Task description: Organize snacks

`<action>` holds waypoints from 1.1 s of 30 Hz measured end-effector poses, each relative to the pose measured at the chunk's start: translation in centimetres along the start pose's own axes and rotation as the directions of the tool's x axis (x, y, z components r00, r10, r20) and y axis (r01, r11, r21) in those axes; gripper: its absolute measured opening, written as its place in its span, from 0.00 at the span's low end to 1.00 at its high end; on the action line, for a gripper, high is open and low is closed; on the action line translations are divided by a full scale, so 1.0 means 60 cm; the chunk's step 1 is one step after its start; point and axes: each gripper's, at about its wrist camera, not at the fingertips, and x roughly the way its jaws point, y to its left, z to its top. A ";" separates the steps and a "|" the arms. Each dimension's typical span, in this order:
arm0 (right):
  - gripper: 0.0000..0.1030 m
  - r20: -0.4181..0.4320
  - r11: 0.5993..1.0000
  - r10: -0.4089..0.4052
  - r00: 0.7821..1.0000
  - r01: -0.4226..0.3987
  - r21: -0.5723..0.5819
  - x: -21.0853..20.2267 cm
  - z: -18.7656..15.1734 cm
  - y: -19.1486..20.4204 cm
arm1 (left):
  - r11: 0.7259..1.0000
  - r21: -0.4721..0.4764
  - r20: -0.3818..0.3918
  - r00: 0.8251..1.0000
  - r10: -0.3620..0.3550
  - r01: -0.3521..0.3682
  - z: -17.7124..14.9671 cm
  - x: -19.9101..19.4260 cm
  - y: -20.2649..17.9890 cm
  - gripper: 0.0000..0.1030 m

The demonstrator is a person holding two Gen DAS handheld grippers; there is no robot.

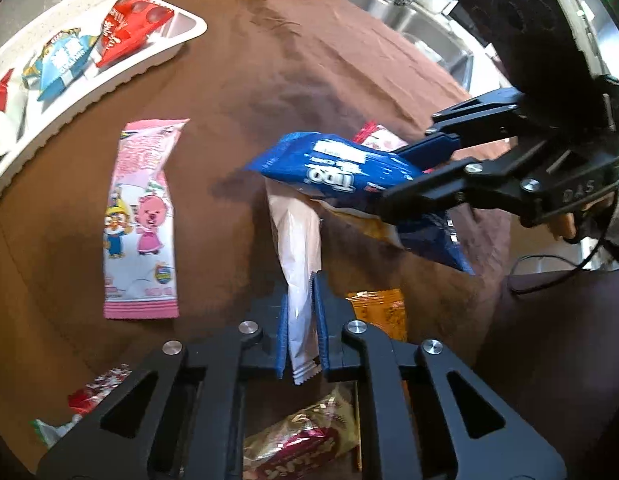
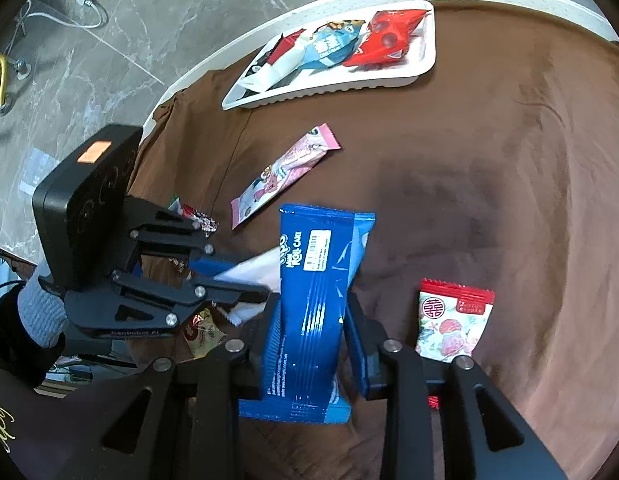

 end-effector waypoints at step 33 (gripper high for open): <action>0.29 0.055 0.994 0.089 0.995 -0.092 0.052 -0.013 0.007 0.001 | 0.956 -0.254 0.162 0.981 -0.106 0.145 -0.046 -0.059 0.060 0.08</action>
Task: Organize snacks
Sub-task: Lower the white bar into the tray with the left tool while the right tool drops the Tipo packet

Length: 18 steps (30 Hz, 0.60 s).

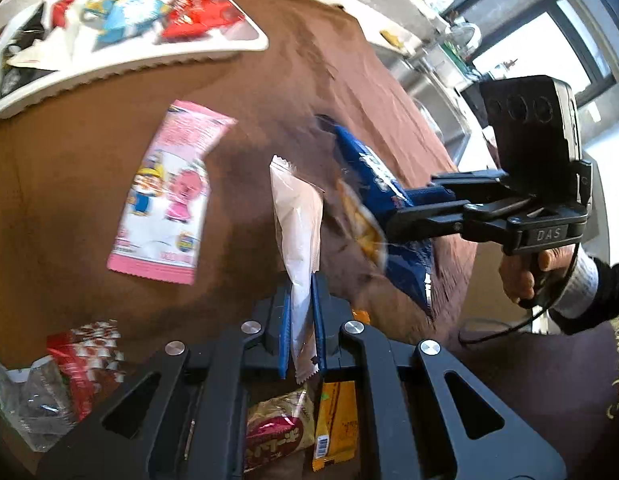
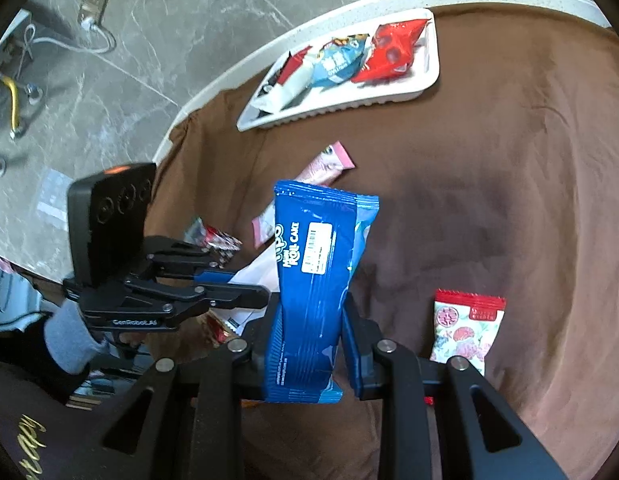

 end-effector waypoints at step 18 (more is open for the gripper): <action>0.29 0.115 0.999 0.047 0.992 -0.049 0.010 -0.019 0.198 0.007 | 0.977 -0.195 0.257 0.957 0.131 -0.081 0.144 -0.142 0.145 0.08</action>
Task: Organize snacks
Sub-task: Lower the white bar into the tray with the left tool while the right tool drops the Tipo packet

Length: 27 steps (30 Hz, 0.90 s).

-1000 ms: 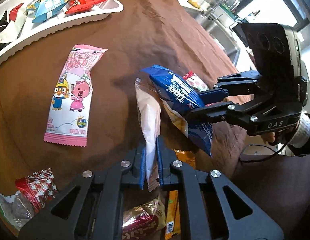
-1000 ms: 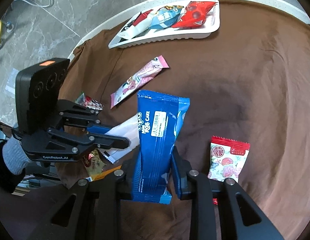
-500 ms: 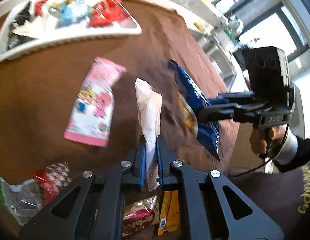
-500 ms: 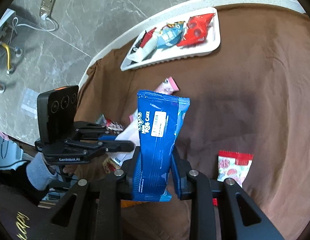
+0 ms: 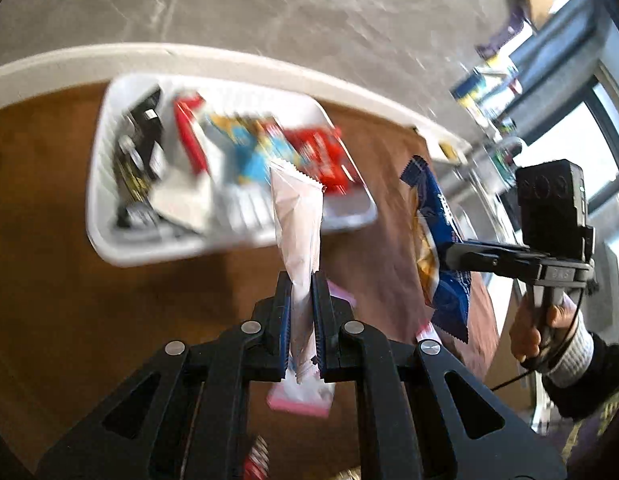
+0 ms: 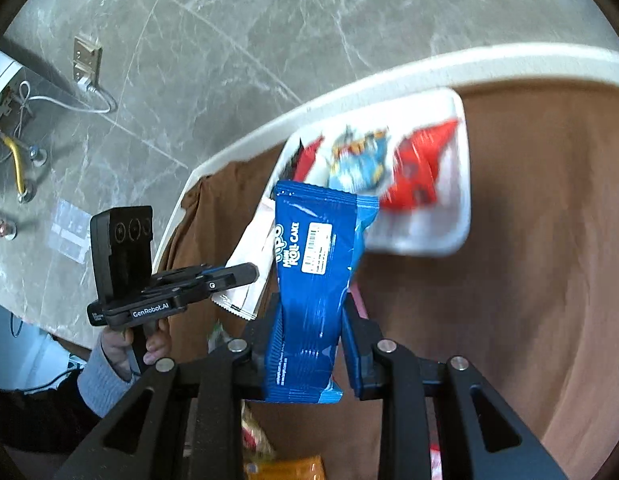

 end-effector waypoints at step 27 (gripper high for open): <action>0.61 0.079 0.966 -0.242 0.967 0.247 -0.070 0.104 0.187 -0.021 | 0.954 0.022 0.071 0.953 0.296 -0.298 0.156 0.097 0.049 0.12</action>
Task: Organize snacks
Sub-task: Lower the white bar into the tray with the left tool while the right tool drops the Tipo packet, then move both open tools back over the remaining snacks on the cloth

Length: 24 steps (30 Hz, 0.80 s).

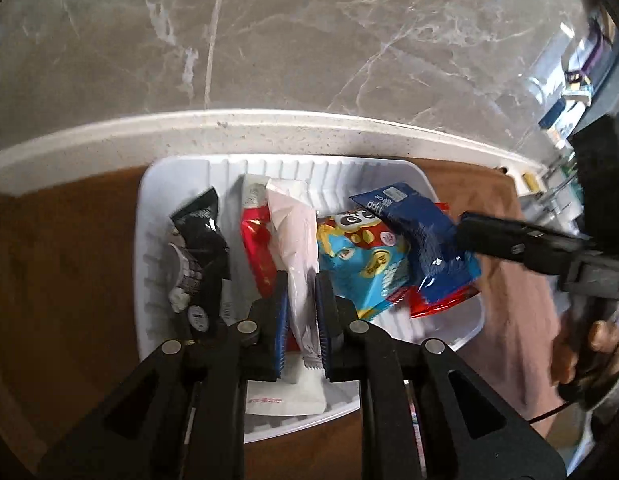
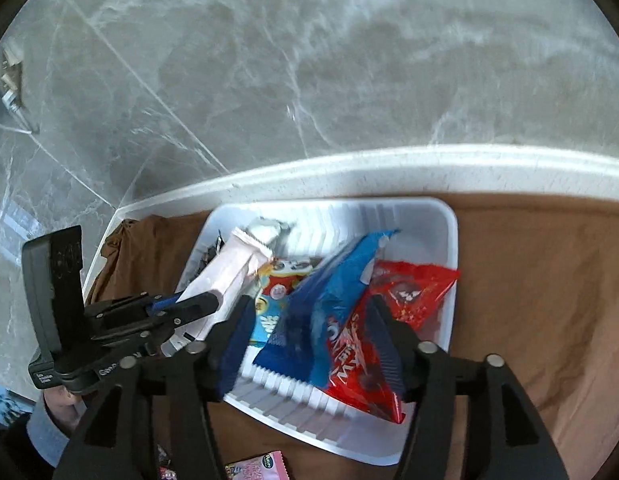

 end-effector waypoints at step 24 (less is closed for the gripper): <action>0.73 0.044 0.995 -0.004 0.999 0.009 -0.103 -0.179 -0.174 0.044 | 0.995 0.092 0.084 0.996 0.037 -0.044 -0.111 -0.165 -0.044 0.55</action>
